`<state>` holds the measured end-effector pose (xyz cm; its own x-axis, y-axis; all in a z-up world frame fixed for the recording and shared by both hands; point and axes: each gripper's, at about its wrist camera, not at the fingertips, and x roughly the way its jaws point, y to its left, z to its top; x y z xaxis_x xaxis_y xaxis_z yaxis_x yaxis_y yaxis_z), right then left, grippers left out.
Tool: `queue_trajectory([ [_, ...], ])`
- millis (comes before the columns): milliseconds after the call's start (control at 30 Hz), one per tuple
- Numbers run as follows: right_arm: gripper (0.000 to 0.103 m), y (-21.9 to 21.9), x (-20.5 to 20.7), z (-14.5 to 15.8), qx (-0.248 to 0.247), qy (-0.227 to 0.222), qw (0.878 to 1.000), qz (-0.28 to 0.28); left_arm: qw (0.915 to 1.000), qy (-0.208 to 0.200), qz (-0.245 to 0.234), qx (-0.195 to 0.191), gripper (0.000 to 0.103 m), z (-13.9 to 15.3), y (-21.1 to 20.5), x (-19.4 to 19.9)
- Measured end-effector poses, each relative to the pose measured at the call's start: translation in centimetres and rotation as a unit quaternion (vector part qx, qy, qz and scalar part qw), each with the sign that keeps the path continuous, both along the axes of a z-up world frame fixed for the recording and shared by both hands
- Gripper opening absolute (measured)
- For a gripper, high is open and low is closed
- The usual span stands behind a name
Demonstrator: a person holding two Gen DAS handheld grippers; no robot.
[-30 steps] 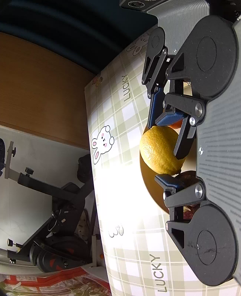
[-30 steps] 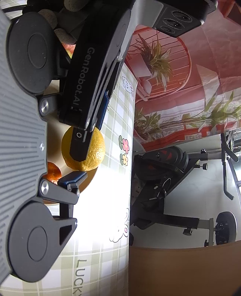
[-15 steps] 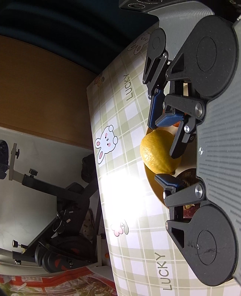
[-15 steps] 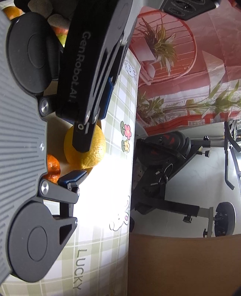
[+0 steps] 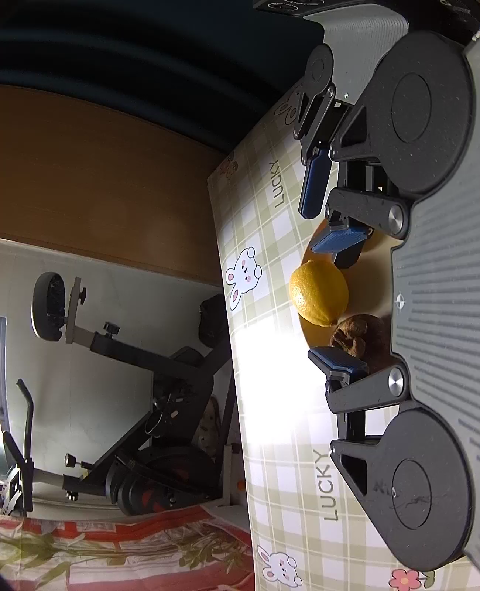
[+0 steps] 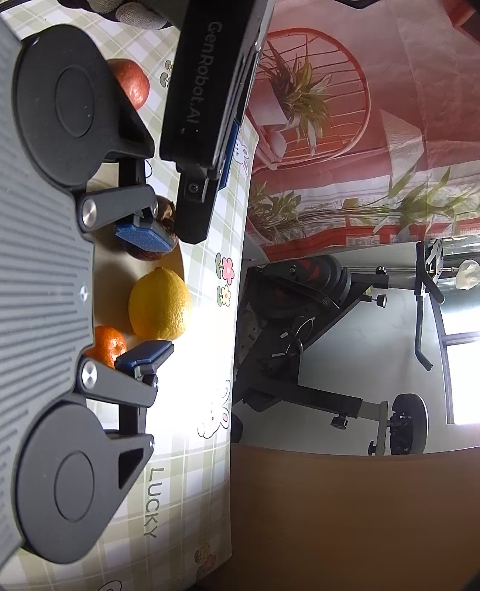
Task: Organize fruits
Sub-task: 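Lift the lemon onto the plate with both grippers and open them, then withdraw both grippers from the plate toward an orange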
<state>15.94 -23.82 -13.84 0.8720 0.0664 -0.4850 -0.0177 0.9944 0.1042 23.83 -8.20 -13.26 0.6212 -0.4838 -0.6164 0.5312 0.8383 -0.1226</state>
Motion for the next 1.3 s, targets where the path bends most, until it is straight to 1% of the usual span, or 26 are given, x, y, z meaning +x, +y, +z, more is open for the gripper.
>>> queue_trajectory([
  [167, 0.057, 1.2, -1.9, 0.8, 0.013, -0.008, 1.0, -0.003, 0.9998, -0.013, 0.007, 0.014, 0.059, 0.9, 1.5, -2.2],
  [300, 0.057, 1.8, -3.4, 1.3, 0.031, -0.017, 0.999, -0.009, 0.9993, -0.029, 0.017, 0.016, 0.059, 2.0, 2.8, -3.8],
  [433, 0.057, 2.7, -4.7, 1.7, 0.037, -0.025, 0.999, -0.011, 0.9983, -0.047, 0.03, 0.017, 0.059, 2.9, 3.9, -5.4],
  [667, 0.057, 4.1, -5.9, 1.9, 0.041, -0.027, 0.999, -0.004, 0.9962, -0.067, 0.054, 0.016, 0.059, 3.2, 5.7, -8.0],
  [833, 0.057, 4.9, -6.6, 1.4, 0.047, -0.019, 0.999, 0.003, 0.9954, -0.063, 0.072, -0.004, 0.059, 3.0, 7.0, -9.2],
  [1000, 0.057, 5.5, -7.1, 0.7, 0.05, -0.006, 0.999, 0.007, 0.994, -0.066, 0.087, 0.002, 0.059, 2.5, 7.6, -10.2],
  [1300, 0.057, 7.2, -7.6, -0.7, 0.038, 0.02, 0.998, 0.035, 0.9918, -0.046, 0.119, -0.01, 0.06, 1.2, 9.3, -11.3],
])
